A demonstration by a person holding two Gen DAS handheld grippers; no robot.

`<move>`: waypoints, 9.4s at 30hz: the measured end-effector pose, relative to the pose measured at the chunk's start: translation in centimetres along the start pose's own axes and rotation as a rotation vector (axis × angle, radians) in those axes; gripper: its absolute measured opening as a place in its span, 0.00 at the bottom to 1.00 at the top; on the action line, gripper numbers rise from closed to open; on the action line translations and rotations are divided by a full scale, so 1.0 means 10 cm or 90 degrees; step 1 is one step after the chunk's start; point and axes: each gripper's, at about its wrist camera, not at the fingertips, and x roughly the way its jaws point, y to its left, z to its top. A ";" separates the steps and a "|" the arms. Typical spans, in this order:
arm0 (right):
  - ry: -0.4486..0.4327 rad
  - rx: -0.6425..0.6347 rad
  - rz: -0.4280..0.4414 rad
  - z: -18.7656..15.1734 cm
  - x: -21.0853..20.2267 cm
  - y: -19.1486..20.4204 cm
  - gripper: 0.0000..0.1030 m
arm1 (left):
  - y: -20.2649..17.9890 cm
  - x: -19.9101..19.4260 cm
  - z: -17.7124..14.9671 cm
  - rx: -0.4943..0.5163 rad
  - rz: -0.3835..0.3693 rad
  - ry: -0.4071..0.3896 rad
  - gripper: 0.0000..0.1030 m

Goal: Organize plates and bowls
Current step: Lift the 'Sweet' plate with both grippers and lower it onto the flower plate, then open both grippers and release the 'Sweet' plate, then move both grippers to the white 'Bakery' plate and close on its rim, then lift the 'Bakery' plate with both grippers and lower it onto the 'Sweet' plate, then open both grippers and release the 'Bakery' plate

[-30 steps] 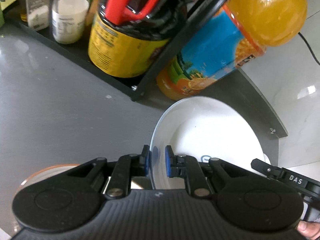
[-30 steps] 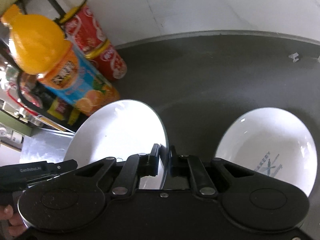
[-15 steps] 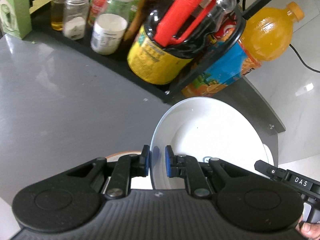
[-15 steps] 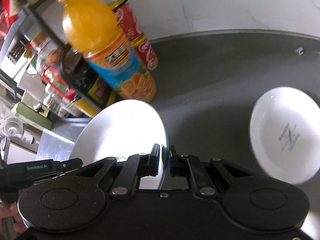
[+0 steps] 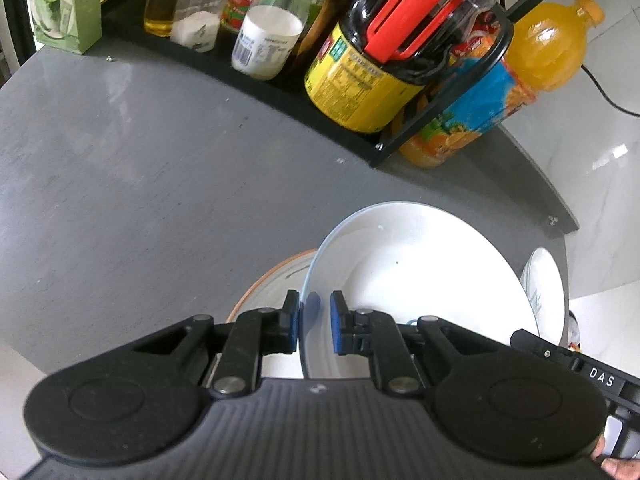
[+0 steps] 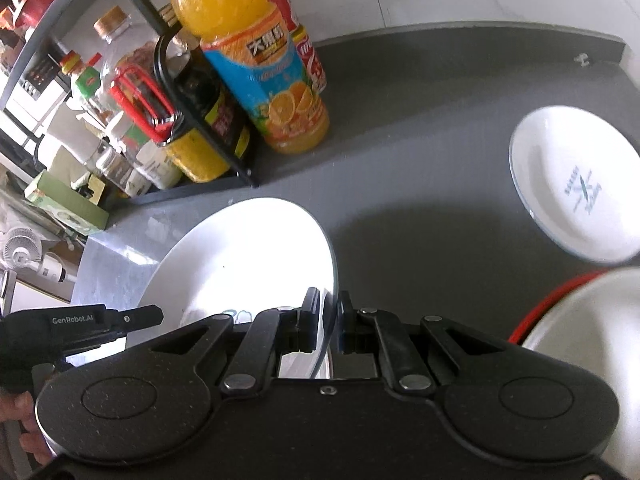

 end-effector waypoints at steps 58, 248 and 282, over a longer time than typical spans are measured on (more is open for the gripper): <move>0.003 -0.005 -0.095 -0.72 0.39 0.20 0.14 | 0.16 -0.23 0.00 0.046 0.071 0.034 0.28; -0.046 -0.006 -0.033 -0.86 -0.12 -0.01 0.12 | -0.14 0.19 -0.16 0.124 -0.042 0.072 0.12; -0.008 -0.060 -0.096 -0.93 0.35 0.26 0.33 | 0.02 -0.19 -0.14 0.128 0.044 0.042 0.15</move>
